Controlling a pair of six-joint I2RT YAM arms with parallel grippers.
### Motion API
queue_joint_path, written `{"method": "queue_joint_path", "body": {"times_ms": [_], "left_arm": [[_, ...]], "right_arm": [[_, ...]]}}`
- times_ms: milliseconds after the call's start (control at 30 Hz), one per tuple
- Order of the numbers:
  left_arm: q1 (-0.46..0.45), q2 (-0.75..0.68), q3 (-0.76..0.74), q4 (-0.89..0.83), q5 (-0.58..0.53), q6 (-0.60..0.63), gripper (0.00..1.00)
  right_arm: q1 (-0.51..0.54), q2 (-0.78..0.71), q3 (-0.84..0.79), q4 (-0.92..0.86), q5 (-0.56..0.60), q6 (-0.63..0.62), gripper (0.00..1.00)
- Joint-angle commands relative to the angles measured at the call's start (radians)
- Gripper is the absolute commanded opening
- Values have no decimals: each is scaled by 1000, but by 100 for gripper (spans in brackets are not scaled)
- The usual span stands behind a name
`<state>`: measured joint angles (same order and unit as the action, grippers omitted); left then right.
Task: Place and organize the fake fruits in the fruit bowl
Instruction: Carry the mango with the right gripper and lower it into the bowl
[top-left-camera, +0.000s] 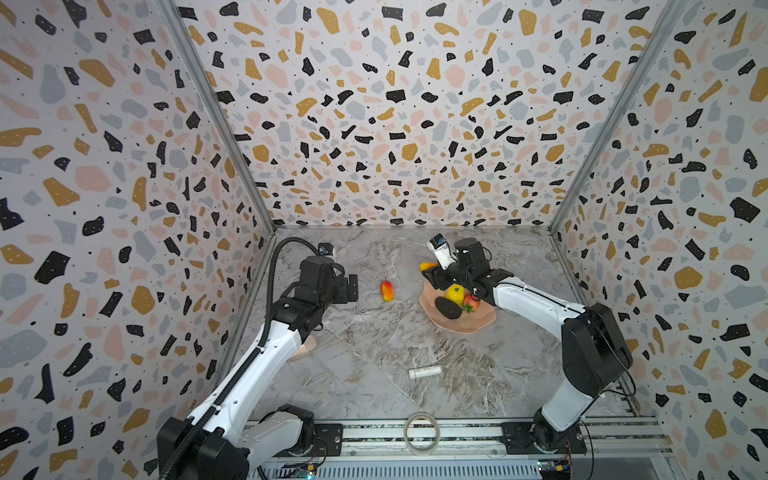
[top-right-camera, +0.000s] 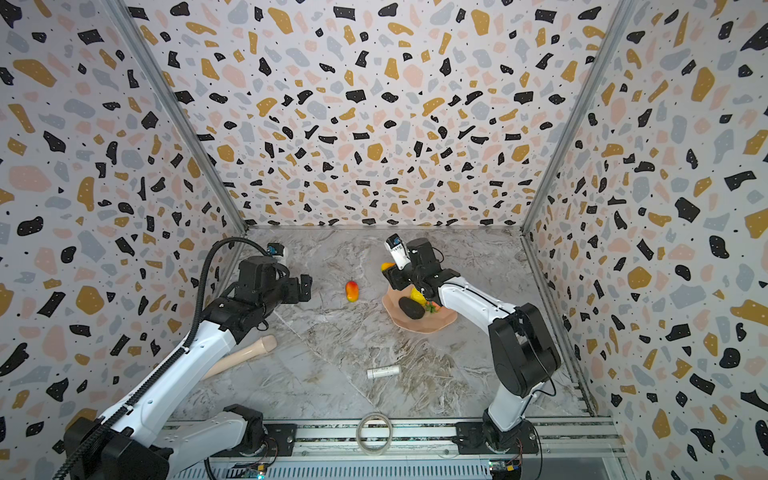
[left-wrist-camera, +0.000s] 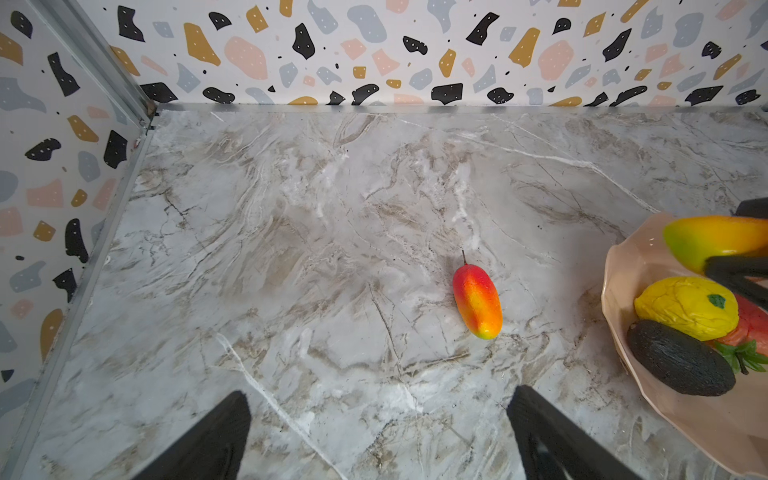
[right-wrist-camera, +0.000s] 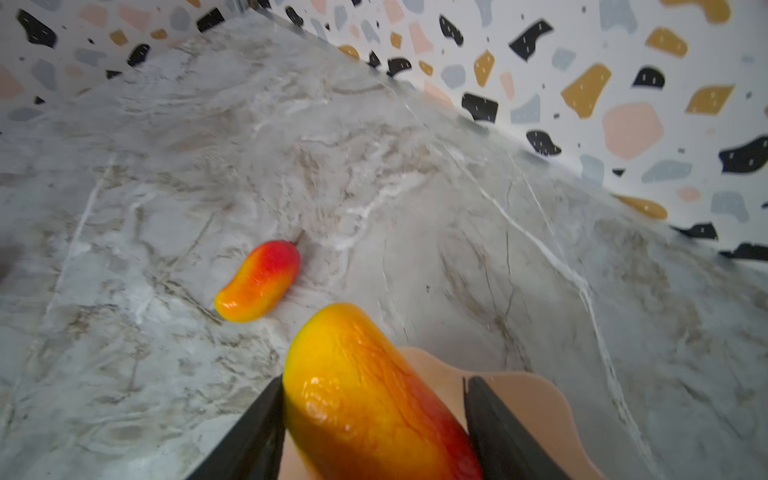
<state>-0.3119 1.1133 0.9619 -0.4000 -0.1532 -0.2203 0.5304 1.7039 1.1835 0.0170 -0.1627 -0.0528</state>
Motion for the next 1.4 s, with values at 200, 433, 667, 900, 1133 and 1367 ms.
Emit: {"method": "queue_joint_path", "body": {"times_ms": [200,433,667,900,1133,1367], "left_arm": [[-7,-21,28,24,12,12,100],[-7,-21,26,15,1,16,100],[-7,-18,26,20,6,15,100],[-7,-20,24,17,3,16,100],[-7,-15,24,22,11,13,100],[-7,-15,31,19,14,10,99]], "right_arm": [[-5,86,-13,39,27,-9,5],[-6,123,-15,62,62,-21,5],[-6,104,-44,78,69,-38,15],[-43,62,-100,115,32,-61,15],[-94,18,-139,142,3,-66,15],[-119,28,-144,159,-9,-72,20]]}}
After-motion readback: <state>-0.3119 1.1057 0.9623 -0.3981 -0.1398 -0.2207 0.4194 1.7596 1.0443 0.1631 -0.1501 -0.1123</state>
